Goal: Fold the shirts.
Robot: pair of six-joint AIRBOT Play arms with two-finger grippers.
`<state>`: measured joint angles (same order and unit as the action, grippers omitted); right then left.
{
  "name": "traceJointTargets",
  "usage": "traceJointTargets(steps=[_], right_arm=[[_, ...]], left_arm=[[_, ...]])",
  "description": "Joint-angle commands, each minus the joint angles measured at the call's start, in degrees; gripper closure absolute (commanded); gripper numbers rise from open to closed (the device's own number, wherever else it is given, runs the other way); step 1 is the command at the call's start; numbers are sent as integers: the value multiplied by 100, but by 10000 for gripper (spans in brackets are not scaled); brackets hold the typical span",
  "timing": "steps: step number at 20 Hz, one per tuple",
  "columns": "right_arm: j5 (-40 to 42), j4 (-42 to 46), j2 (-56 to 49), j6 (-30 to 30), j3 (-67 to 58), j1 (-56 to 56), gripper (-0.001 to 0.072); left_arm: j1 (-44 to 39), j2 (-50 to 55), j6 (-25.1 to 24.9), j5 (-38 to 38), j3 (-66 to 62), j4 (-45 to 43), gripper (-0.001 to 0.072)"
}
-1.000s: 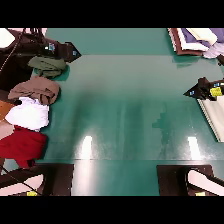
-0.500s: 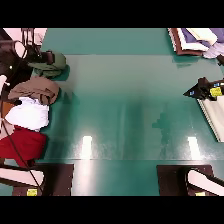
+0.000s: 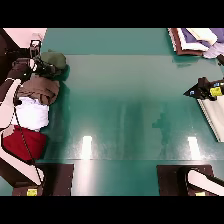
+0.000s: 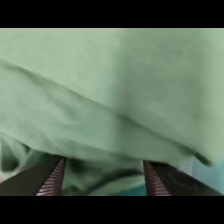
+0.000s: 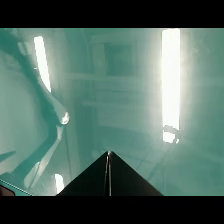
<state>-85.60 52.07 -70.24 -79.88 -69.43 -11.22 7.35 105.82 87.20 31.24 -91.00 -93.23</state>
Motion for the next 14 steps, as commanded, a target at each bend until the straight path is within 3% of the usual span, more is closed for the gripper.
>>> traceJointTargets(steps=[1, 3, 6, 9, 14], right_arm=[[11, 0, 4, -4, 2, 7, 696], [7, -2, 4, -4, 2, 7, 696], [4, -2, 4, -4, 2, 7, 696], [13, -4, 4, -4, 0, 4, 696], [160, -9, 2, -9, -398, 7, 696]], left_arm=[[20, 142, 9, -627, -2, 4, 167], [20, 142, 2, -688, -2, 24, 485], [17, 122, 0, -619, -2, 50, 684], [15, -181, -2, -192, -258, 107, 685], [-52, -1711, -256, 356, -1193, 232, 686]])
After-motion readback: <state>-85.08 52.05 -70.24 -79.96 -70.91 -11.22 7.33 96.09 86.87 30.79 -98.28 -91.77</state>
